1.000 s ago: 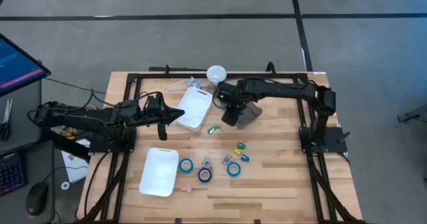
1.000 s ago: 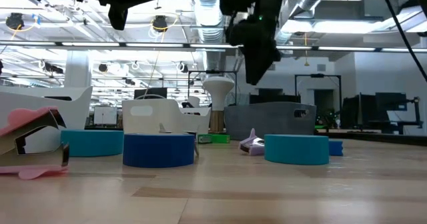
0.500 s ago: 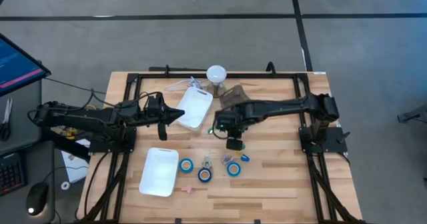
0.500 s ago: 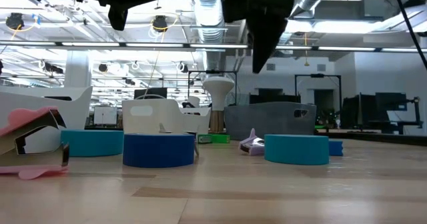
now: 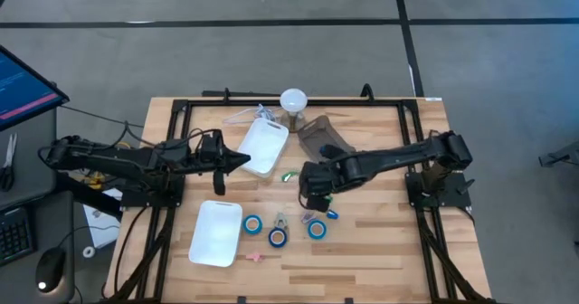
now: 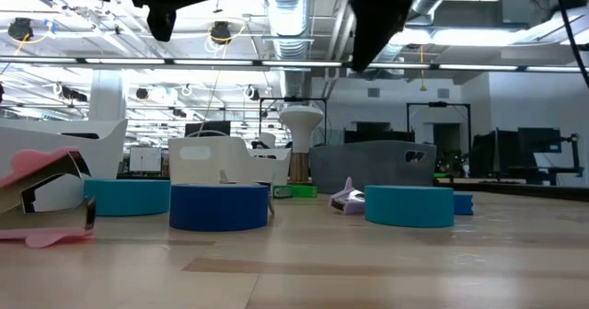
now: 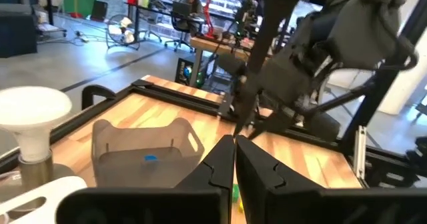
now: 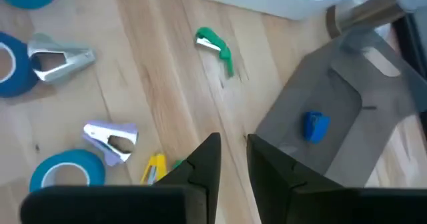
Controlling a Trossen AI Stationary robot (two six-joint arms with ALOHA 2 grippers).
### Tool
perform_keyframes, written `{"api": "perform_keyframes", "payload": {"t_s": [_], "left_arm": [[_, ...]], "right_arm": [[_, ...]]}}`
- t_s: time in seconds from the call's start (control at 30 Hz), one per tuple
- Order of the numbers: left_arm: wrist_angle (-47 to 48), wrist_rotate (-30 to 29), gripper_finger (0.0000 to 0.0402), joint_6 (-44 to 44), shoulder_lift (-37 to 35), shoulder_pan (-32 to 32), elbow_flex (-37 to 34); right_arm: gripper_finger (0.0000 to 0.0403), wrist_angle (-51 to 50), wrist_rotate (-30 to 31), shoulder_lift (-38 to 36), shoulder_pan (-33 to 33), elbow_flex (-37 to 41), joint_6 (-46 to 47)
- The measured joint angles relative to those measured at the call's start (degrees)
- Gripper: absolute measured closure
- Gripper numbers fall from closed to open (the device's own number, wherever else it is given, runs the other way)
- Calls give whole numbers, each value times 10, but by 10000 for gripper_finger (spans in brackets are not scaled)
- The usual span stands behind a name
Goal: Pick and place Stapler, Stapler remover, tape
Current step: Put the right blue tape into the top white bin
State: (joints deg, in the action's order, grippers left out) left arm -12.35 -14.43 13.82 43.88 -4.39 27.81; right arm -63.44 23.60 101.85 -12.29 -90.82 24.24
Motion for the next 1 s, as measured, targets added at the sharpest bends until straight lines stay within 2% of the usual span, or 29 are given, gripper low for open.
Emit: {"api": "perform_keyframes", "payload": {"t_s": [0.13,0.37,0.53,0.8,0.87,0.93,1.0], "left_arm": [[0,0,394,0,0,-11,0],[1,0,394,2,0,-13,0],[-1,-1,394,2,0,-13,0],[-1,-1,394,2,0,-13,0],[-1,-1,394,2,0,-13,0],[4,-1,394,2,0,-13,0],[4,-1,394,2,0,-13,0]], "right_arm": [[346,-4,-6,-19,-17,19,35],[382,14,-157,-40,-39,44,145],[387,12,-195,-31,-44,44,263],[328,39,-208,11,-68,41,350],[311,5,-210,22,-75,47,361],[296,30,-221,36,-81,42,374],[284,15,-229,47,-85,45,384]]}}
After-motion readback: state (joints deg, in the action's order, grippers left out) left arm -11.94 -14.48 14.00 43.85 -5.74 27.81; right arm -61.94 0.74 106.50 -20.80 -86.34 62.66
